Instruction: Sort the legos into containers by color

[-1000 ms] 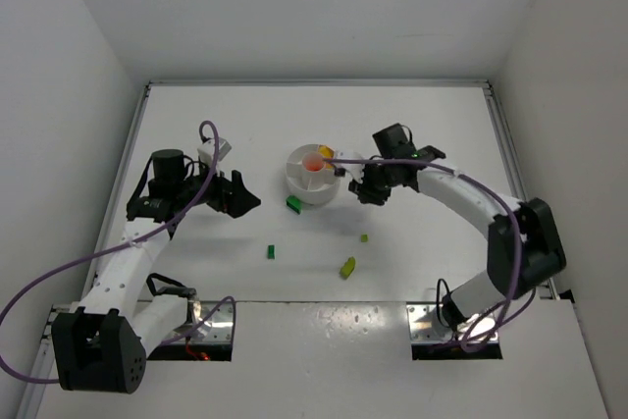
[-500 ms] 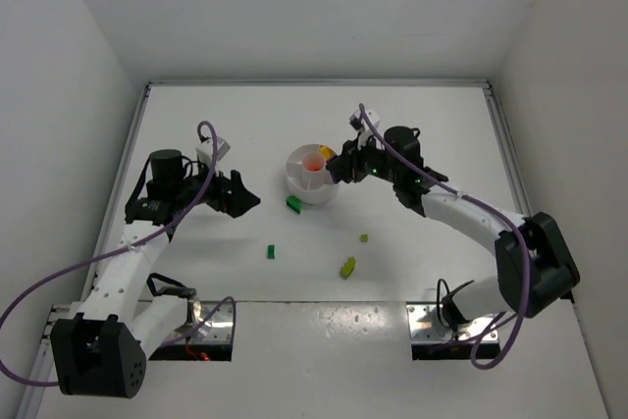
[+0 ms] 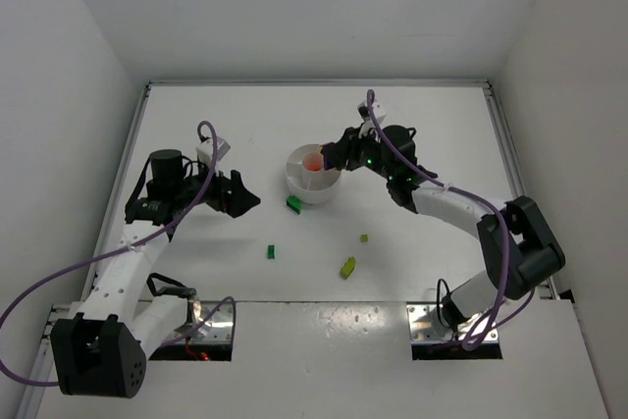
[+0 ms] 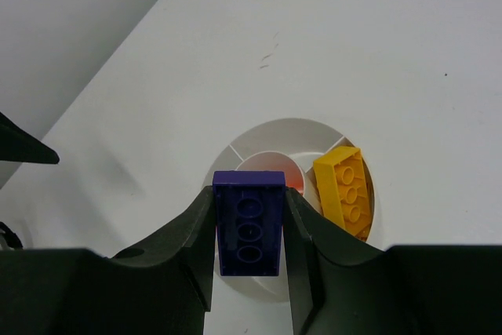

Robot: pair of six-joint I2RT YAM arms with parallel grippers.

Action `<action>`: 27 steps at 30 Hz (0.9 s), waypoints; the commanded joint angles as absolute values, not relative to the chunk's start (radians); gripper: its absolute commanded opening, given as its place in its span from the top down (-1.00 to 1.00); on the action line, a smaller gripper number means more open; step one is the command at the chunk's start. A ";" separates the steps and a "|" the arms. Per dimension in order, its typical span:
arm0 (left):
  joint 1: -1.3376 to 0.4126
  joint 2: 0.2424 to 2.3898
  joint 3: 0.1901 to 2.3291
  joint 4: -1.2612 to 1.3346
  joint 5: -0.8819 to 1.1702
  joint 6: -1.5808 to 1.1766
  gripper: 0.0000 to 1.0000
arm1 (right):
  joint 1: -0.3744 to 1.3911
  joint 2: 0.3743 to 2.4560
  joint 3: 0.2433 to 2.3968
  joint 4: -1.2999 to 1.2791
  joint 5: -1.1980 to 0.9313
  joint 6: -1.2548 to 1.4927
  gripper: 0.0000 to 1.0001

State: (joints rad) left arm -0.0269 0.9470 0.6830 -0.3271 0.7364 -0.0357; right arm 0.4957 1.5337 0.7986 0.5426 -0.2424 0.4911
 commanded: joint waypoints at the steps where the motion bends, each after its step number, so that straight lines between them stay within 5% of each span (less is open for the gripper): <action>1: -0.014 0.940 0.681 -0.298 0.753 -0.040 -1.00 | 0.505 1.548 0.785 0.640 -0.250 0.517 1.00; 27: -0.014 0.940 0.681 -0.307 0.753 -0.040 -1.00 | 0.505 1.617 0.695 0.724 -0.270 0.439 1.00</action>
State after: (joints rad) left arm -0.0269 0.9470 0.6830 -0.3275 0.7364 -0.0357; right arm 0.4999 1.6066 0.6991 0.6514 -0.2619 0.4671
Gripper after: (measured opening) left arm 0.997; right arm 0.348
